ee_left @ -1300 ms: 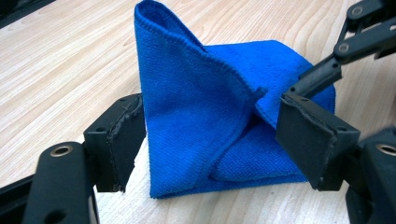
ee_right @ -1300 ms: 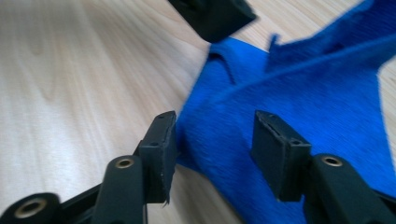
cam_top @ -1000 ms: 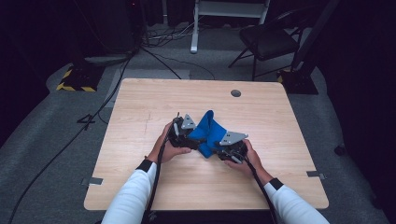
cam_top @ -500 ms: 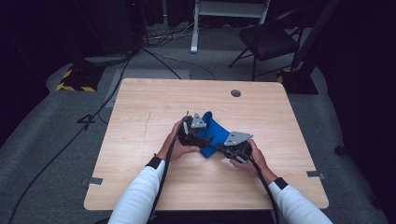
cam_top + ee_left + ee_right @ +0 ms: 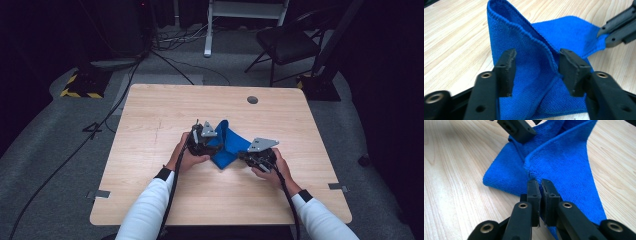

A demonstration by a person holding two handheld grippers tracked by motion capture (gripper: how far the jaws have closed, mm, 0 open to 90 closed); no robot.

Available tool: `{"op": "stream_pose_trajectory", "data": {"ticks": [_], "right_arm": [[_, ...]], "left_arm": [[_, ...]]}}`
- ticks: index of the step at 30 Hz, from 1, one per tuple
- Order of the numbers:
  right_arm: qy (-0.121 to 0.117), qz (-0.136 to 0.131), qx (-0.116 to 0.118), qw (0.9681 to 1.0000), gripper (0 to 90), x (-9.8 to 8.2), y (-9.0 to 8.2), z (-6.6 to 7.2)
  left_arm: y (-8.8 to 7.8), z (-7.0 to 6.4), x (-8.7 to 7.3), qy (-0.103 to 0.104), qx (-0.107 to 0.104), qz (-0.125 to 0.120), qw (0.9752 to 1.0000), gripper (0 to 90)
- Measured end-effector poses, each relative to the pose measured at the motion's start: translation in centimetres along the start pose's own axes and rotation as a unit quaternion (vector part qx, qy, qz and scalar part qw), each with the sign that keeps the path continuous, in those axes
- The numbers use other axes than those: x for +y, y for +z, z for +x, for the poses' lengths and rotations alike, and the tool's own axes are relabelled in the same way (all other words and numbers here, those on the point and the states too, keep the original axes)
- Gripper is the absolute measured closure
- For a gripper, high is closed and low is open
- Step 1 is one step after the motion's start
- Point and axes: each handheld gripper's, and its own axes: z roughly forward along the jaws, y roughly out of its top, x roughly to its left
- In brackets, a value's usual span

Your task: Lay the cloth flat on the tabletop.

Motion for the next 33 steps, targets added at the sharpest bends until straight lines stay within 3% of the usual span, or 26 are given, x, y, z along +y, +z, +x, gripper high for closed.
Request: {"op": "stream_pose_trajectory", "data": {"ticks": [5,9,11,23,33], "right_arm": [[0.001,-0.003,0.001,1.0,86.7,0.0,-0.2,-0.1],[0.002,-0.006,-0.004,1.0,87.5,0.0,-0.3,-0.2],[0.002,-0.007,-0.004,1.0,87.7,0.0,-0.5,-0.3],[0.019,-0.046,-0.024,0.9984,87.9,0.4,-3.1,-2.4],[0.049,-0.094,-0.058,0.9927,88.3,0.5,-6.2,-4.6]], "left_arm": [[0.5,-0.3,-0.2,0.015,-0.011,0.015,0.9997,69.2],[0.8,-0.4,-0.4,0.038,-0.005,0.046,0.9982,81.4],[0.6,-0.2,-0.5,0.033,-0.011,0.041,0.9985,87.5],[-2.0,0.9,-0.7,0.037,0.029,0.027,0.9985,88.8],[-4.9,1.8,-0.6,0.032,0.056,-0.008,0.9979,88.7]]}}
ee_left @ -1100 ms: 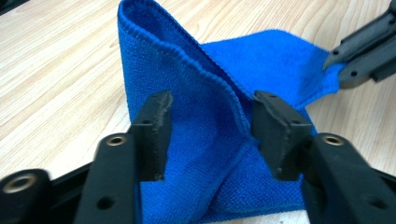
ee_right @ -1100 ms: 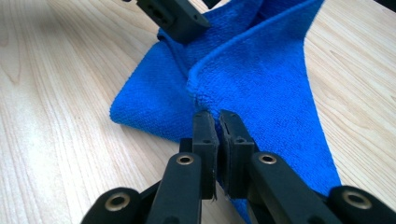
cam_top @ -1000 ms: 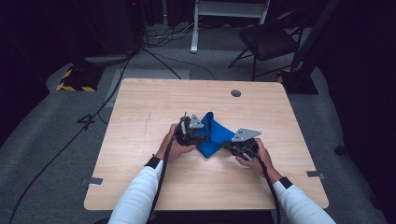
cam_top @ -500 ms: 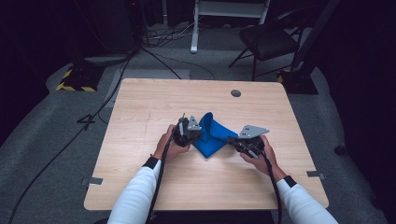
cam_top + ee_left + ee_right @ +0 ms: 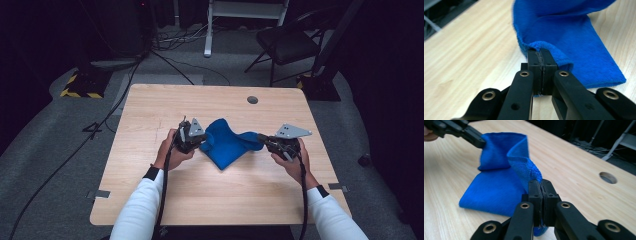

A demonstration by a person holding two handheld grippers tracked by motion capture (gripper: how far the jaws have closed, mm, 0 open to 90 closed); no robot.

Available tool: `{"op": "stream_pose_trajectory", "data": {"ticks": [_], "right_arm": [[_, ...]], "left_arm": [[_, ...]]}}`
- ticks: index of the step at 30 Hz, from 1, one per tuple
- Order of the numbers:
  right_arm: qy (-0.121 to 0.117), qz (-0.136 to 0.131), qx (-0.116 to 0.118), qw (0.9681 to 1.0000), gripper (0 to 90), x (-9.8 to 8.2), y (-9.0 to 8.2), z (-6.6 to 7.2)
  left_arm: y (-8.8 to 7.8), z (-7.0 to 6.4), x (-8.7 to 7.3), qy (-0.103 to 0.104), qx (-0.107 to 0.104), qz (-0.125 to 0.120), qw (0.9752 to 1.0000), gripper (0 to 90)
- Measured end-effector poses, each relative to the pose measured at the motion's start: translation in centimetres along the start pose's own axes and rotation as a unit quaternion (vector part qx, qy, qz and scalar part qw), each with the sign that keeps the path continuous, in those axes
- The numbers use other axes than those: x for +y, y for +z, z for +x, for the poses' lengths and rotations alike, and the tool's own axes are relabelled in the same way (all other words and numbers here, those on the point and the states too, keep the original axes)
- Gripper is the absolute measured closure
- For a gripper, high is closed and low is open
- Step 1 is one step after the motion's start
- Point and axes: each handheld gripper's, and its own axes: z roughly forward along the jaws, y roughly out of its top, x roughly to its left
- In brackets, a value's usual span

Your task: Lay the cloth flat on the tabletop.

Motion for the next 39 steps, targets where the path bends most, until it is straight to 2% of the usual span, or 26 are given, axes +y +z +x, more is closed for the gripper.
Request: {"op": "stream_pose_trajectory", "data": {"ticks": [7,13,17,24,27,28,29,33,36,39], "right_arm": [[0.011,-0.021,-0.018,0.9996,88.3,0.4,-1.3,-1.0],[0.019,-0.044,-0.039,0.9981,88.4,0.6,-2.1,-1.5],[0.018,-0.057,-0.046,0.9971,88.4,1.2,-3.2,-1.7],[0.023,-0.078,-0.067,0.9945,88.5,2.5,-4.9,-2.4],[0.017,-0.089,-0.071,0.9933,88.5,3.3,-5.9,-2.5],[0.017,-0.089,-0.071,0.9933,88.5,3.3,-5.9,-2.5],[0.014,-0.097,-0.072,0.9925,88.5,3.9,-6.5,-2.4],[0.017,-0.111,-0.071,0.9912,88.4,4.3,-7.5,-2.2],[0.026,-0.106,-0.066,0.9918,88.4,4.1,-7.7,-2.3],[0.031,-0.091,-0.067,0.9931,88.4,3.9,-7.3,-2.3]], "left_arm": [[-1.2,0.4,0.1,0.004,0.017,-0.01,0.9998,88.7],[-2.6,0.7,0.6,0.004,0.027,-0.03,0.9992,88.7],[-4.2,0.7,1.4,0.005,0.035,-0.053,0.998,88.8],[-7.4,0.9,2.5,0.018,0.043,-0.07,0.9965,88.9],[-9.1,0.8,3.7,0.032,0.043,-0.081,0.9953,88.9],[-9.1,0.8,3.7,0.032,0.043,-0.081,0.9953,88.8],[-10.2,0.5,4.6,0.044,0.046,-0.09,0.9939,88.9],[-11.8,-0.1,5.4,0.057,0.042,-0.107,0.9918,88.8],[-11.7,-0.3,5.2,0.057,0.032,-0.101,0.9928,88.8],[-10.6,0.1,4.6,0.045,0.022,-0.087,0.995,88.7]]}}
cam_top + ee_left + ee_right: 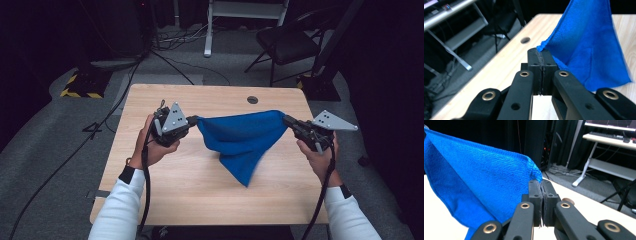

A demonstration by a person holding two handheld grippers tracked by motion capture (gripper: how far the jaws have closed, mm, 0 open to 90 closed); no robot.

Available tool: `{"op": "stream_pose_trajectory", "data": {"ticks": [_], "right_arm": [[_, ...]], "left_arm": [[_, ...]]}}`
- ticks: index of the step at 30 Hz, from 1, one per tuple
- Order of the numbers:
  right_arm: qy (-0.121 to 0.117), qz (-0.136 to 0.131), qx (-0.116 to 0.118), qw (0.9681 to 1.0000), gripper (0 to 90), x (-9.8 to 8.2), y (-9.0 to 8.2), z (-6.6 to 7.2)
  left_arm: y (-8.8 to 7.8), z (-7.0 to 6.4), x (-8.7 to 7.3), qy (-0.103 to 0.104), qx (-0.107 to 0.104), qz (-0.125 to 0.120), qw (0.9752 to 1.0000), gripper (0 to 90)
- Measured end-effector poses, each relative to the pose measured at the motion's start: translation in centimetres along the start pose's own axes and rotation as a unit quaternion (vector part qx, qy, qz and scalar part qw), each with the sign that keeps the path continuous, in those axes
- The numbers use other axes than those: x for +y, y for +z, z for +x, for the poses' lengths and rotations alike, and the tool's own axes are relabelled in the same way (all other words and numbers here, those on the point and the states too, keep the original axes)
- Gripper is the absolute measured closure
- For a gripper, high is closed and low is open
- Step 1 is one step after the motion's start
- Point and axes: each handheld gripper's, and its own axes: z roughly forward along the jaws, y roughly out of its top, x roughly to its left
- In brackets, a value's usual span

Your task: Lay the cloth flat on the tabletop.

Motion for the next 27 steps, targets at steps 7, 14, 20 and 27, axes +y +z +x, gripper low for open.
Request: {"op": "stream_pose_trajectory", "data": {"ticks": [7,14,20,27], "right_arm": [[0.007,0.052,-0.014,0.9985,88.2,-1.3,2.8,-1.1],[0.021,0.096,-0.029,0.9947,88.1,-3.2,6.4,-3.0],[0.024,0.126,-0.048,0.9906,88.1,-4.4,9.2,-4.1],[0.031,0.141,-0.064,0.9875,88.1,-4.6,11.4,-5.3]], "left_arm": [[3.7,1.3,-1.7,-0.025,-0.001,0.033,0.9991,88.4],[8.1,3.1,-3.1,-0.059,0.015,0.064,0.9961,86.6],[11.1,4.1,-4.0,-0.07,0.031,0.091,0.9929,86.9],[13.7,4.9,-4.4,-0.08,0.065,0.115,0.9881,84.7]]}}
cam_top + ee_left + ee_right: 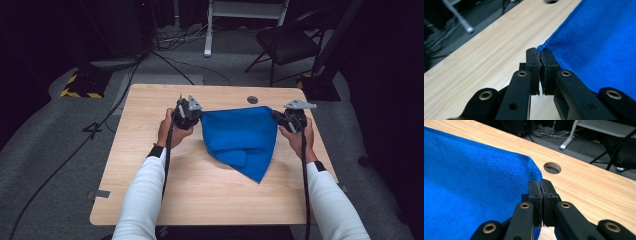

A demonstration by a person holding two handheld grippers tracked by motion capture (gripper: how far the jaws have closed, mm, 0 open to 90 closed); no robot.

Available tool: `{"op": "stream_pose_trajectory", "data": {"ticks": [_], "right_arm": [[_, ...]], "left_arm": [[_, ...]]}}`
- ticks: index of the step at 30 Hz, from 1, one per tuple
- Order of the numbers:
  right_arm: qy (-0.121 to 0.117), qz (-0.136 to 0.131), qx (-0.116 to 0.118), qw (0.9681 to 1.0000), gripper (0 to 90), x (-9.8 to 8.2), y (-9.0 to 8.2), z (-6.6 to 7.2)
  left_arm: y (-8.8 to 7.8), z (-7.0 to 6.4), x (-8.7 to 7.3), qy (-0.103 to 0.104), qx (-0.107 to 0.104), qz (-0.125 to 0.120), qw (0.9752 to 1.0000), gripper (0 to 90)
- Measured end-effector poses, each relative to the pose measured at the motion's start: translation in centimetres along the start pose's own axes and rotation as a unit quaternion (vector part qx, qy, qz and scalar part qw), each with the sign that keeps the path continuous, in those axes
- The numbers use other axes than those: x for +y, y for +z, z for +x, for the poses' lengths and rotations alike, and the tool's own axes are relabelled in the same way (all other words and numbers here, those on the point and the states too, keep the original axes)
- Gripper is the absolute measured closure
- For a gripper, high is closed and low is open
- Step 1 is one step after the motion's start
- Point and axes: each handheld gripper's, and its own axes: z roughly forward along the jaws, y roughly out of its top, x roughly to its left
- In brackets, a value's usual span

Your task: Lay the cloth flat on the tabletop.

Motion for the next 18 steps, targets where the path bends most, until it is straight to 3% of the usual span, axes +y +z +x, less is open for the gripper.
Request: {"op": "stream_pose_trajectory", "data": {"ticks": [5,8,9,11,12,15,18], "right_arm": [[0.001,0.026,-0.011,0.9996,87.8,0.1,2.7,0.0],[-0.001,0.043,-0.018,0.9989,86.8,0.0,3.9,0.2],[-0.003,0.047,-0.022,0.9987,84.7,-0.1,4.3,0.3],[-0.004,0.055,-0.039,0.9977,71.5,-0.2,4.8,0.4],[0.005,0.06,-0.047,0.9971,69.5,-0.2,5.0,0.4],[0.012,0.07,-0.042,0.9966,60.6,-0.2,5.0,0.3],[0.014,0.063,-0.02,0.9977,59.1,-0.3,4.2,0.3]], "left_arm": [[2.6,0.6,-0.5,-0.015,0.023,0.04,0.9988,83.3],[3.6,0.8,-0.8,-0.026,0.034,0.057,0.9975,77.7],[3.9,0.9,-0.9,-0.03,0.04,0.063,0.9967,74.8],[4.4,1.0,-1.0,-0.04,0.053,0.077,0.9948,63.0],[4.5,1.0,-1.1,-0.046,0.051,0.079,0.9945,59.5],[4.2,0.8,-1.2,-0.055,0.059,0.071,0.9942,47.6],[3.3,0.5,-1.2,-0.062,0.046,0.051,0.9957,39.7]]}}
